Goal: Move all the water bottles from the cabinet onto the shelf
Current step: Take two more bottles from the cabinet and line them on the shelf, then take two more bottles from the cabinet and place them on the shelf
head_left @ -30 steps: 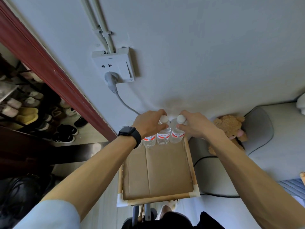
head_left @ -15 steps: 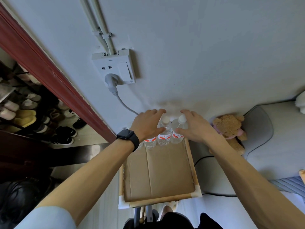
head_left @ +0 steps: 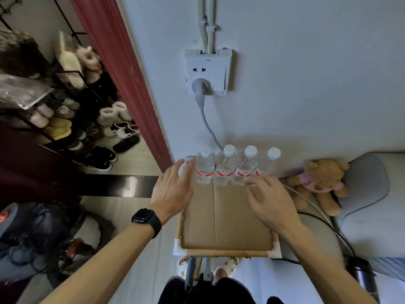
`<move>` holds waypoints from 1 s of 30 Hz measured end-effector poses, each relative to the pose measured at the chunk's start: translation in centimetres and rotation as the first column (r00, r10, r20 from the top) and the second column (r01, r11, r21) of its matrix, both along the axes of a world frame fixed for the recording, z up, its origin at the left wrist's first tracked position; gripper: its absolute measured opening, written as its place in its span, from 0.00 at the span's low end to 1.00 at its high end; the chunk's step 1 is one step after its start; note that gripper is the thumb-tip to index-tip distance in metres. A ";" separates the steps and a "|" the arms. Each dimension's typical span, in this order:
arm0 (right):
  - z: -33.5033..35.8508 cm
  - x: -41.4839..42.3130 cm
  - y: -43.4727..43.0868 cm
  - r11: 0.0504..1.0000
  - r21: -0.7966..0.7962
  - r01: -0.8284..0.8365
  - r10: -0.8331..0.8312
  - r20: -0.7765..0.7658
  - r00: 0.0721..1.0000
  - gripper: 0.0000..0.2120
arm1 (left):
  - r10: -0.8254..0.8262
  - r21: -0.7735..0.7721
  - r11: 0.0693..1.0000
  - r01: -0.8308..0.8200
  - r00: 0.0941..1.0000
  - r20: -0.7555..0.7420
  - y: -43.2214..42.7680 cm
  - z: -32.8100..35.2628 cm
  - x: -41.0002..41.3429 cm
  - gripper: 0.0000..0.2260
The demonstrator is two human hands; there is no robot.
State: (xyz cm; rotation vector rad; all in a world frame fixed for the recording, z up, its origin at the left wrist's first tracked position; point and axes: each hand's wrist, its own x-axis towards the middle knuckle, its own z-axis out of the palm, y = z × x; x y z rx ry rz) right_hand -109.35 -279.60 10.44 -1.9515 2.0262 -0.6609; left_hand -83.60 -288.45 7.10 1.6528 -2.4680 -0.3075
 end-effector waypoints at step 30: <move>4.6 31.5 16.7 0.121 0.207 -0.971 0.987 -0.127 0.096 0.19 | 0.972 -0.021 0.148 -0.989 0.141 0.188 52.7 7.5 18.7 0.23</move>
